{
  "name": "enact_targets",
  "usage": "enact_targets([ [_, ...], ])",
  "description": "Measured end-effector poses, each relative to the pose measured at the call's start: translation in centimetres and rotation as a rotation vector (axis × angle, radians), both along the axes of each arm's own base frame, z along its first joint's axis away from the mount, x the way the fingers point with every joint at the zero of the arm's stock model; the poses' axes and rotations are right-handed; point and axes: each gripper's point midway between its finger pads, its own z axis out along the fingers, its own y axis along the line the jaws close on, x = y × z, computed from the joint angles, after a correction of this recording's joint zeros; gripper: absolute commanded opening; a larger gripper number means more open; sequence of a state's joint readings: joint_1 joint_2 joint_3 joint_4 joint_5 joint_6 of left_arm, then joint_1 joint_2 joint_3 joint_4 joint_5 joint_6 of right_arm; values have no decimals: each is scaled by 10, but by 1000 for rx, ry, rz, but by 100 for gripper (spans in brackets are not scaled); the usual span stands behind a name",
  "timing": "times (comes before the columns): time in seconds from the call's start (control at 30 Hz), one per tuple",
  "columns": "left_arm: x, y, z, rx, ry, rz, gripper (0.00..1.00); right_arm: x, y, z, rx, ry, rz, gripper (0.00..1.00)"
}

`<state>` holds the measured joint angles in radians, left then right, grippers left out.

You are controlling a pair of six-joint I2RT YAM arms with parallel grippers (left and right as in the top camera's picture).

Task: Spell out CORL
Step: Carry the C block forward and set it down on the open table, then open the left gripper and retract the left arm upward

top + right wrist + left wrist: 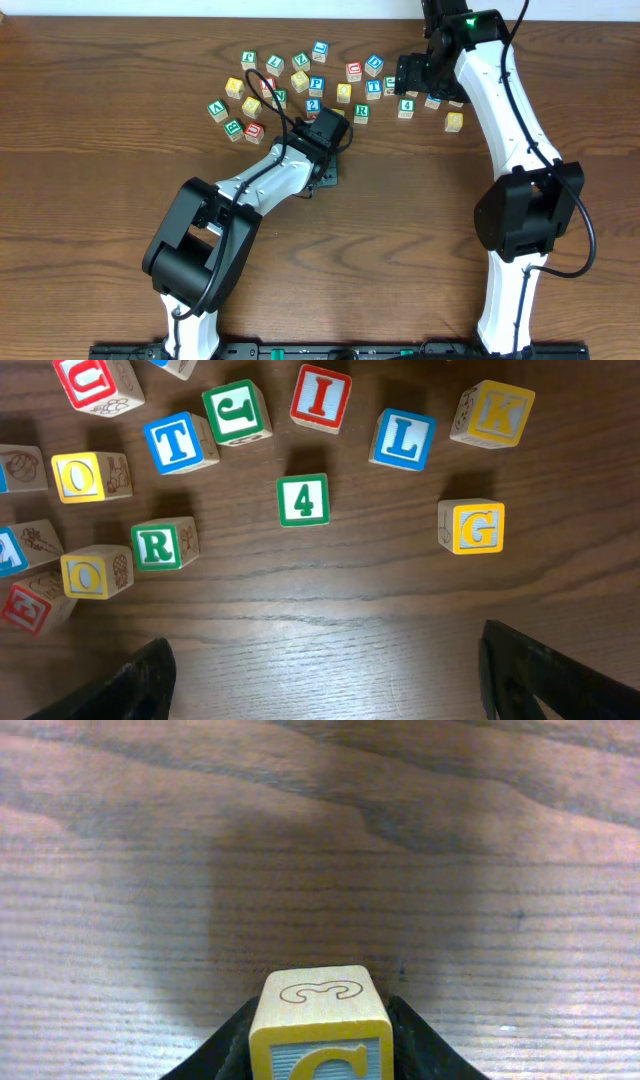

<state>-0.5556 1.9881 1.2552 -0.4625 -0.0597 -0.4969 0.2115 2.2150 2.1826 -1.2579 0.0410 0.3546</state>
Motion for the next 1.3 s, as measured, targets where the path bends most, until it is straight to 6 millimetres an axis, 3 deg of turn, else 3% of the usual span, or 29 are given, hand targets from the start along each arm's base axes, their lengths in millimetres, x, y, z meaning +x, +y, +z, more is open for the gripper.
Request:
enact_targets([
  [0.2,2,-1,1,20,-11,-75,38,0,0,0,0,2,0,92],
  [0.23,1,-1,0,22,-11,-80,47,0,0,0,0,2,0,92],
  [0.33,2,-1,0,25,-12,-89,58,0,0,0,0,2,0,92],
  [0.53,1,1,0,37,-9,-98,59,0,0,0,0,2,0,92],
  [0.6,-1,2,3,37,-7,-98,62,0,0,0,-1,2,0,97],
  [0.73,1,-1,38,-2,-63,-100,64,-1,0,0,-2,3,3,99],
  [0.87,5,-1,100,-71,-190,-93,65,-1,0,0,-2,5,3,99],
  [0.9,6,2,122,-93,-231,-85,70,-1,0,0,-2,5,3,99],
  [0.97,5,10,146,-115,-278,-75,71,-1,0,0,-2,5,3,99],
  [1.07,-6,38,177,-149,-270,-66,81,-1,0,0,-3,4,7,96],
  [1.17,-9,83,209,-175,-240,18,83,4,10,2,16,-20,70,90],
  [1.3,0,141,260,-162,-296,118,84,0,27,4,71,-12,128,87],
])
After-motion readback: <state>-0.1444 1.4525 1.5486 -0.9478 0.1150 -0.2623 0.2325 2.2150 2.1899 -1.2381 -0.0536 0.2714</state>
